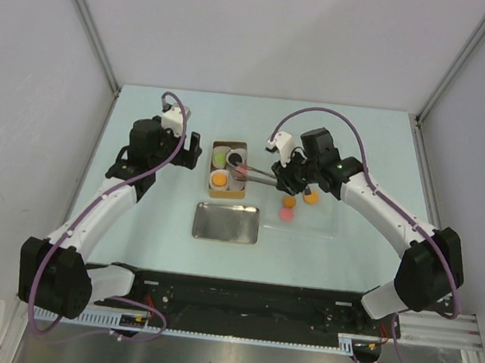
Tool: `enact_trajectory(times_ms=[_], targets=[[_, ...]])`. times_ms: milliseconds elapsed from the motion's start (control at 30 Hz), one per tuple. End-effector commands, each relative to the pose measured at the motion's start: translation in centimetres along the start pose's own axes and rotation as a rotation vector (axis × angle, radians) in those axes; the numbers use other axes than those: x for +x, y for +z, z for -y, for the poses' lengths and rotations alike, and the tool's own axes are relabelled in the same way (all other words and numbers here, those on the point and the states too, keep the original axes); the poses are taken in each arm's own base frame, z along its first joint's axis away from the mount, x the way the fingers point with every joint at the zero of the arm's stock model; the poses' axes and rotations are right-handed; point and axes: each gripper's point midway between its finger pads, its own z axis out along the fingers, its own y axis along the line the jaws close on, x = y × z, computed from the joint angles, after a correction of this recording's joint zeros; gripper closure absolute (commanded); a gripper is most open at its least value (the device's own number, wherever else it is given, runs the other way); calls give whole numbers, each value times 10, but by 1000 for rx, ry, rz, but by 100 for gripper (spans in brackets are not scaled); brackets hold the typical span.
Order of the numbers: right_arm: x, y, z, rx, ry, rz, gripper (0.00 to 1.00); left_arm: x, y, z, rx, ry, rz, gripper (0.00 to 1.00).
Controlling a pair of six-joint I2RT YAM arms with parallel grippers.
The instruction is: Pack the cookies
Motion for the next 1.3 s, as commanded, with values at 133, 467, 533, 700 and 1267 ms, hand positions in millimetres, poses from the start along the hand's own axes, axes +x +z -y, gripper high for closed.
enact_trajectory(times_ms=[133, 467, 533, 700, 1267], targets=[[-36, 3, 6, 23, -36, 94, 80, -13, -1, -3, -8, 8, 44, 13], [-34, 9, 5, 18, -43, 80, 80, -13, -1, -4, -10, 11, 44, 13], [-32, 10, 6, 19, -44, 75, 80, -13, -1, -4, -10, 10, 43, 13], [-29, 14, 6, 16, -44, 65, 80, -13, -1, -4, -11, 13, 42, 14], [-23, 19, 7, 17, -46, 40, 68, -9, 0, -4, -11, 13, 36, 14]])
